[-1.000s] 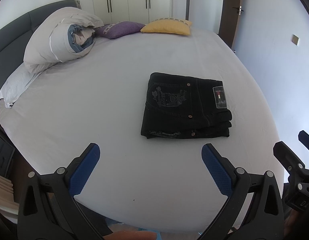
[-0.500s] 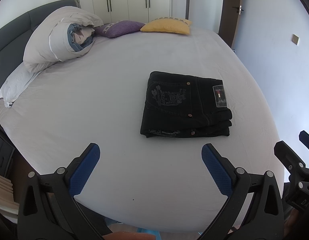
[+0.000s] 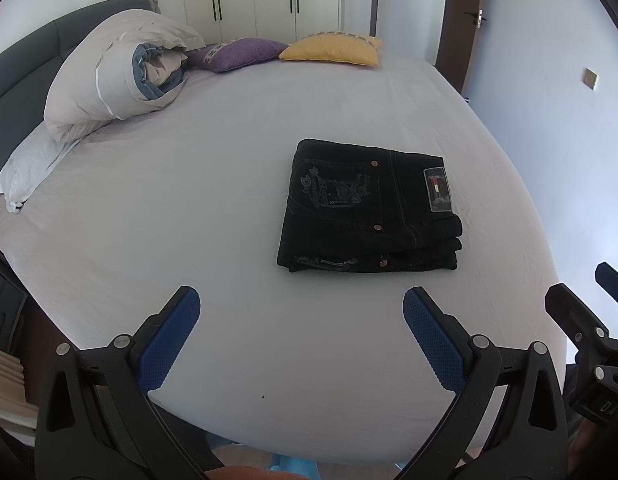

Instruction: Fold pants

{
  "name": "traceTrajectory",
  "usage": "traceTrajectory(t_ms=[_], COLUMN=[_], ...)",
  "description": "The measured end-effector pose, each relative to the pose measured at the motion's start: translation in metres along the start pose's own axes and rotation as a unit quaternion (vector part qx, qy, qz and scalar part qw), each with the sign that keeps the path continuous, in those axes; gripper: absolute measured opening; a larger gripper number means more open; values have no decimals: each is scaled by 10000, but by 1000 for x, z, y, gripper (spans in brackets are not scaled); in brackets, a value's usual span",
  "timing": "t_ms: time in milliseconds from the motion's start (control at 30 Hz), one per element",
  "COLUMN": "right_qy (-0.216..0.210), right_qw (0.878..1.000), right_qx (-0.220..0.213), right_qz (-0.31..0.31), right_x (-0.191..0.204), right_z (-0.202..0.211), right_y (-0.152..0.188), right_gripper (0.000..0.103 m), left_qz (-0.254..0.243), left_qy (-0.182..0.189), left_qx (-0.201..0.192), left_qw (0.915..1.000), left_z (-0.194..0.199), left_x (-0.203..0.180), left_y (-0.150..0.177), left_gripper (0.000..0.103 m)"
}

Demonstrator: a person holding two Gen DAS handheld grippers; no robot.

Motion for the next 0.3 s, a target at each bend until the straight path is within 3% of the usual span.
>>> traceTrajectory(t_ms=[300], right_qy=[-16], right_qw=[10000], right_qx=[25], right_qz=[16], right_x=[-1], right_z=[-2], right_y=[1], right_gripper=[103], left_qz=[2], left_qy=[35], left_qx=[-17], left_qw=[10000], left_z=[0], left_x=[0], left_y=[0], left_gripper=[103])
Point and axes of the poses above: each gripper's, at about its wrist camera, not at the fingertips, and z roughly against the way its jaws point, x to its left, y to its underside, the point moved 4 cm from there along -z, roughly the way its jaws point, and after that the axes turned 8 degrees about -x, right-handed, at the moved point
